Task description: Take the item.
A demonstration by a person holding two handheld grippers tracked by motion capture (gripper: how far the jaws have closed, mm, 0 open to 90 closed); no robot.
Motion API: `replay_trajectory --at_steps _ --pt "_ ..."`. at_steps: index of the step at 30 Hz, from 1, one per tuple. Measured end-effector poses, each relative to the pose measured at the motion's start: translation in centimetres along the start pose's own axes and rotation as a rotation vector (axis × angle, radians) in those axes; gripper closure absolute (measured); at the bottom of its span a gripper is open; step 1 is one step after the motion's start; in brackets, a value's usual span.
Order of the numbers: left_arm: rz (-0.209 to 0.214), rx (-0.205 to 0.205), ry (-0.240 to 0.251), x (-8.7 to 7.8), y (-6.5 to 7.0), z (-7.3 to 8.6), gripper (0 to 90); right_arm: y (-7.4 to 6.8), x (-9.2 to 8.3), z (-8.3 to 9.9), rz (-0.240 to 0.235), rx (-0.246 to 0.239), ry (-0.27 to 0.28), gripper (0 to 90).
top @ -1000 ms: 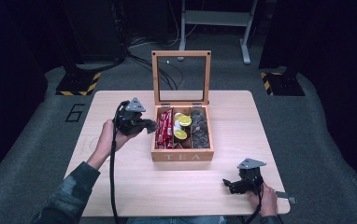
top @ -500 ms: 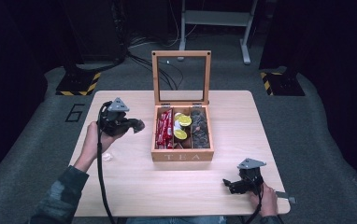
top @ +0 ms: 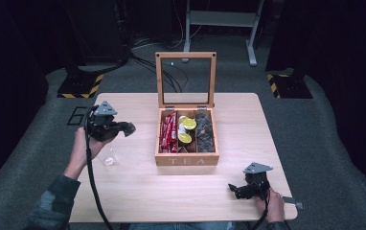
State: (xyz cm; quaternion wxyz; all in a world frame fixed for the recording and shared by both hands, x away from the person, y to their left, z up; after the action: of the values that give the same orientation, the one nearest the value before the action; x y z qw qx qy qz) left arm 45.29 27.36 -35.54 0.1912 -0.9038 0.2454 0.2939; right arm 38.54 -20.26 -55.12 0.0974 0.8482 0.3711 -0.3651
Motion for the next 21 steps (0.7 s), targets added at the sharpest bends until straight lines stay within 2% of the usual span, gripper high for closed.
replay_trajectory --at_steps 13,16,21 --pt "-0.041 -0.033 -0.01 -1.4 -1.8 1.8 89.7 0.0 0.0 0.0 0.0 -0.001 -0.002 0.0" --pt "-0.062 -0.055 -0.015 -1.6 -2.5 2.8 89.7 0.0 0.0 0.0 -0.001 0.0 -0.003 0.0" --pt "-0.079 -0.081 -0.05 -1.5 -3.6 4.4 89.7 0.0 0.0 0.0 0.0 0.0 -0.002 0.0"
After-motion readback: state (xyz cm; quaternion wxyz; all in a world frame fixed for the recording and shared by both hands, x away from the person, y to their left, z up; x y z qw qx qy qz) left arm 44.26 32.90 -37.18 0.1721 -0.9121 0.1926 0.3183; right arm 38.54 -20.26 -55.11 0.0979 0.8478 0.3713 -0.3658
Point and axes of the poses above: each handheld gripper's, and its own axes: x roughly forward along the jaws, z roughly out of its underside, y roughly to its right, the point moved 3 cm from there along x, roughly forward along the jaws, and after that the axes turned 9 degrees about -z, right-handed, at the moved point
